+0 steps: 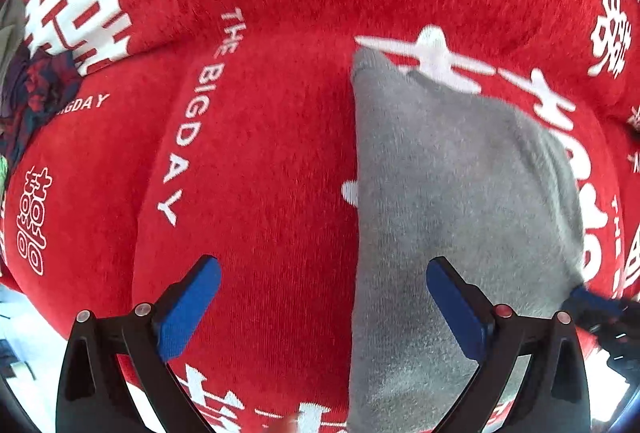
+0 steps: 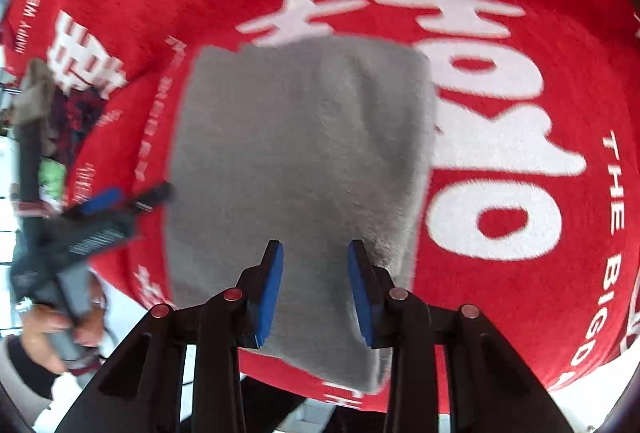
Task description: Fold small clothes
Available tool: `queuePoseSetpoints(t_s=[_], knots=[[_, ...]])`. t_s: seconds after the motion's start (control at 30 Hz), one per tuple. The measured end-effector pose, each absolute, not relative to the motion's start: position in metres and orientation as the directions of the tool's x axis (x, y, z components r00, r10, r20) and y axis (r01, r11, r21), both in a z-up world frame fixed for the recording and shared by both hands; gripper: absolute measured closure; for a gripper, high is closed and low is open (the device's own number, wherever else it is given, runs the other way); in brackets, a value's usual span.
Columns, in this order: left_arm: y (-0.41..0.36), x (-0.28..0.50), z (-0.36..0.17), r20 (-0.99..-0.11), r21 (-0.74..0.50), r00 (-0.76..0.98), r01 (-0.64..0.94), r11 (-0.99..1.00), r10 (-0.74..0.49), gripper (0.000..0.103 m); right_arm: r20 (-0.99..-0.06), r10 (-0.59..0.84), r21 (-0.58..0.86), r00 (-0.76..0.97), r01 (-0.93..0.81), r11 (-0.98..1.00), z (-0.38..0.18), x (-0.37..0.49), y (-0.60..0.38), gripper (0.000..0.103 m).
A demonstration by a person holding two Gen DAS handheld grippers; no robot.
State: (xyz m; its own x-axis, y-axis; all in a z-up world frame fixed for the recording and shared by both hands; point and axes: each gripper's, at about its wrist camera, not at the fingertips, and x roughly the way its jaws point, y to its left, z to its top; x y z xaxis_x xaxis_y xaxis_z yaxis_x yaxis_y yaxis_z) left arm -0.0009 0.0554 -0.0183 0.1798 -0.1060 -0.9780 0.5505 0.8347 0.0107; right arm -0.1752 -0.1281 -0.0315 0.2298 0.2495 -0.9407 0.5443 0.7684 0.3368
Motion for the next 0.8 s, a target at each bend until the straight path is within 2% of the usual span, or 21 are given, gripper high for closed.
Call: queuePoseSetpoints(t_s=[0.13,0.17,0.2,0.23,0.37,0.4,0.43,0.47,0.57,0.7,0.73,0.8], knots=[[0.058,0.000,-0.013,-0.974,-0.064,0.144,0.556,0.829,-0.172,0.000,-0.911,0.268,0.407,0.315,0.577,0.708,-0.021,-0.197,-0.134,0.065],[0.058,0.000,-0.012,-0.974,-0.066,0.142,0.559,0.827,-0.174,0.000,-0.907,0.255,0.414,0.336,0.587,0.696,-0.017,-0.201,-0.136,0.061],[0.058,0.000,-0.012,-0.975,-0.059,0.146,0.561,0.826,-0.169,0.000,-0.908,0.231,0.407,0.350,0.606,0.683,-0.012,-0.206,-0.140,0.046],[0.057,0.000,-0.012,-0.975,-0.046,0.153,0.563,0.825,-0.159,0.000,-0.907,0.214,0.407,0.363,0.623,0.668,-0.009,-0.209,-0.146,0.040],[0.053,-0.001,-0.013,-0.977,-0.049,0.143,0.567,0.823,-0.157,0.000,-0.885,0.313,0.466,0.346,0.670,0.577,-0.030,-0.202,-0.165,0.040],[0.051,-0.002,-0.014,-0.979,-0.045,0.139,0.568,0.822,-0.149,0.000,-0.867,0.350,0.496,0.353,0.669,0.554,-0.037,-0.198,-0.167,0.053],[0.050,-0.002,-0.015,-0.981,-0.047,0.130,0.570,0.821,-0.146,0.000,-0.862,0.366,0.506,0.351,0.659,0.557,-0.041,-0.193,-0.167,0.084],[0.048,-0.003,-0.017,-0.983,-0.051,0.114,0.574,0.817,-0.142,0.000,-0.882,0.338,0.470,0.328,0.654,0.593,-0.041,-0.190,-0.166,0.090],[0.043,-0.010,-0.027,-0.990,-0.042,0.080,0.598,0.800,-0.112,0.000,-0.929,0.257,0.369,0.266,0.652,0.662,-0.049,-0.195,-0.164,0.090],[0.041,-0.021,-0.035,-0.996,-0.007,0.068,0.637,0.771,-0.065,0.000,-0.916,0.276,0.400,0.290,0.677,0.618,-0.066,-0.208,-0.168,0.089],[0.041,-0.024,-0.035,-0.996,0.005,0.075,0.643,0.766,-0.057,0.000,-0.920,0.271,0.393,0.284,0.677,0.623,-0.066,-0.208,-0.168,0.084],[0.041,-0.028,-0.034,-0.996,0.012,0.079,0.642,0.767,-0.051,0.000,-0.925,0.264,0.381,0.275,0.674,0.634,-0.064,-0.207,-0.166,0.081]])
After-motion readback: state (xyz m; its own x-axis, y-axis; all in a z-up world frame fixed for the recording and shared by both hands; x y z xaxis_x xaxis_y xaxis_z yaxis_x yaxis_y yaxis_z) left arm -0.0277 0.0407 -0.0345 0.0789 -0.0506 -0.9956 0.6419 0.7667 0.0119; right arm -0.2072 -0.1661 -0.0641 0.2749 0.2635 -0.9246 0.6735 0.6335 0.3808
